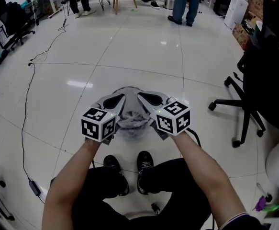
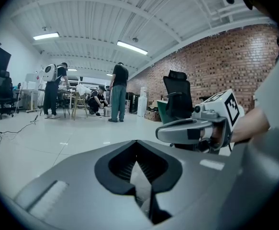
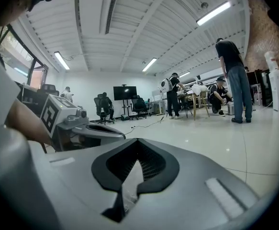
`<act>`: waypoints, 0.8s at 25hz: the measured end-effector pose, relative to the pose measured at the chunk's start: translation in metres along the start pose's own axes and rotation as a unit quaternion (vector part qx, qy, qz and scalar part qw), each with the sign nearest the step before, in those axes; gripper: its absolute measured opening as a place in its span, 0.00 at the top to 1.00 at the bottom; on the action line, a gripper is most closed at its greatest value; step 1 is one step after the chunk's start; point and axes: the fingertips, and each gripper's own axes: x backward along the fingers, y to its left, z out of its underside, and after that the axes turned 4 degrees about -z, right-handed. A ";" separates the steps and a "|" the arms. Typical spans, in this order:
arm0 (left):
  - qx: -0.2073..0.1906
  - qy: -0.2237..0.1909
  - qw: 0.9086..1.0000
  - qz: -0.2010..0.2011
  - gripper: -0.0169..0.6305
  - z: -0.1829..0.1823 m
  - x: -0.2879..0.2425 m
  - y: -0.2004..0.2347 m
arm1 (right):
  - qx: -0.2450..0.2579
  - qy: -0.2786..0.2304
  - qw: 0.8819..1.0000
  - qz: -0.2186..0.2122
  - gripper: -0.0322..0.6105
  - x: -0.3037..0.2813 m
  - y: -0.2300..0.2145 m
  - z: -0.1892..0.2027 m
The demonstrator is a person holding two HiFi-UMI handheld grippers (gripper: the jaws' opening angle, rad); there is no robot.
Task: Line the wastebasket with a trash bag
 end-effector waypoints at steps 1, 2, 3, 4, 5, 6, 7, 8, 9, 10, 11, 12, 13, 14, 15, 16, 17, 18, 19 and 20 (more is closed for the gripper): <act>0.000 -0.001 1.000 0.000 0.96 0.000 0.000 0.000 | 0.001 0.000 1.000 0.000 0.95 0.000 0.000 0.000; 0.000 -0.002 1.000 0.000 0.95 -0.001 0.000 0.000 | 0.002 0.000 1.000 0.000 0.95 0.001 0.000 0.000; 0.001 -0.003 1.000 0.000 0.95 -0.001 0.001 -0.001 | 0.003 0.000 1.000 0.000 0.95 0.001 0.000 0.000; 0.001 -0.004 1.000 0.000 0.96 -0.002 0.001 -0.001 | 0.004 0.000 1.000 0.000 0.95 0.001 0.000 0.000; 0.001 -0.005 1.000 0.000 0.95 -0.002 0.001 -0.002 | 0.005 0.000 1.000 0.000 0.95 0.001 0.000 0.000; 0.001 -0.006 1.000 0.000 0.95 -0.003 0.001 -0.002 | 0.006 0.000 1.000 0.000 0.95 0.001 0.000 0.000; 0.001 -0.006 1.000 0.001 0.95 -0.003 0.001 -0.002 | 0.006 -0.001 1.000 0.000 0.95 0.001 0.000 -0.001; 0.001 -0.007 1.000 0.001 0.95 -0.004 0.001 -0.002 | 0.006 -0.003 1.000 0.000 0.95 0.001 0.001 -0.002; 0.001 -0.007 1.000 0.001 0.95 -0.004 0.002 -0.002 | 0.006 -0.004 1.000 0.000 0.95 0.001 0.001 -0.003; 0.001 -0.007 1.000 0.002 0.95 -0.004 0.002 -0.001 | 0.006 -0.005 1.000 0.001 0.95 0.001 0.001 -0.004; 0.001 -0.007 1.000 0.002 0.95 -0.005 0.002 -0.001 | 0.006 -0.006 1.000 0.001 0.95 0.000 0.002 -0.005; 0.001 -0.007 1.000 0.002 0.95 -0.005 0.003 -0.001 | 0.007 -0.006 1.000 0.001 0.95 0.000 0.002 -0.005; 0.001 -0.007 1.000 0.002 0.96 -0.004 0.003 -0.001 | 0.007 -0.007 1.000 0.001 0.95 0.000 0.002 -0.005; 0.001 -0.007 1.000 0.002 0.96 -0.004 0.003 -0.001 | 0.006 -0.007 1.000 0.001 0.95 0.000 0.002 -0.005; 0.001 -0.007 1.000 0.002 0.95 -0.003 0.003 -0.001 | 0.006 -0.007 1.000 0.001 0.95 0.001 0.002 -0.005; 0.001 -0.006 1.000 0.002 0.95 -0.003 0.003 -0.001 | 0.006 -0.007 1.000 0.002 0.95 0.001 0.002 -0.005; 0.000 -0.006 1.000 0.002 0.96 -0.002 0.003 -0.001 | 0.006 -0.007 1.000 0.002 0.95 0.001 0.002 -0.005; 0.000 -0.006 1.000 0.002 0.95 -0.002 0.004 -0.001 | 0.006 -0.008 1.000 0.002 0.95 0.001 0.001 -0.005; 0.000 -0.005 1.000 0.002 0.95 -0.002 0.004 -0.002 | 0.006 -0.008 1.000 0.002 0.95 0.002 0.001 -0.006; 0.000 -0.005 1.000 0.002 0.95 -0.002 0.004 -0.002 | 0.006 -0.009 1.000 0.001 0.95 0.002 0.001 -0.007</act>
